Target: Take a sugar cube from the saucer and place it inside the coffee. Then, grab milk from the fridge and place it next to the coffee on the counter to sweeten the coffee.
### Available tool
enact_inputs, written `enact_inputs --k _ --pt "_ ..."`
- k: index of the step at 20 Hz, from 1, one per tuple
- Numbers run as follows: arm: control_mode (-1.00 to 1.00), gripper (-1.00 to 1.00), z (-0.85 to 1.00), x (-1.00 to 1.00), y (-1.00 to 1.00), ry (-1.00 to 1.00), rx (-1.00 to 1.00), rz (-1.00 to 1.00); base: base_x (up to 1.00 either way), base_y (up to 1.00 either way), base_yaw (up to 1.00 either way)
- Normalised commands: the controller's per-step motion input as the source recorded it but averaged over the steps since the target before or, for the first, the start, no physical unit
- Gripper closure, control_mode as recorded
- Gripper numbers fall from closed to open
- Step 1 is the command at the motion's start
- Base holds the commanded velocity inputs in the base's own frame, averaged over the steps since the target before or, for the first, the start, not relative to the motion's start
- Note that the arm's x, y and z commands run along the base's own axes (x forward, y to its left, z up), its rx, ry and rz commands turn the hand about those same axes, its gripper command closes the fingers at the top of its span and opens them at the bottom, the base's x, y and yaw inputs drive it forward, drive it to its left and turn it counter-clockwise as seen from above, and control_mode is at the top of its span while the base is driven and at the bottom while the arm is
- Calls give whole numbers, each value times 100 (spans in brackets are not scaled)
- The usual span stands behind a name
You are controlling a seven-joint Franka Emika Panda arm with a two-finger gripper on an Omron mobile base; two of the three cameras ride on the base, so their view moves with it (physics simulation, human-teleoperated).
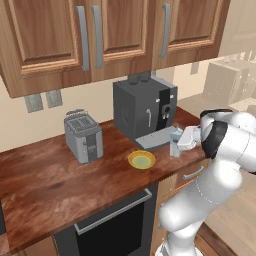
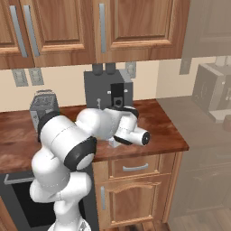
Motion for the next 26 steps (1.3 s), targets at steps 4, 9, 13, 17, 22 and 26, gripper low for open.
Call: enact_inputs --k 4,9,13,17,22,26 --pt "-100 100 -21 24 0 0 0 5 0 0 0" --pt "-100 100 -22 20 0 0 0 5 0 0 0" --pt "-100 -100 -24 4 0 0 0 5 0 0 0" --pt "-100 -100 -7 -1 8 0 0 2 0 0 0" --pt "-100 -100 0 -18 14 -1 -2 0 0 0 0" --pt "-100 -100 0 -26 14 -1 -2 0 0 0 0"
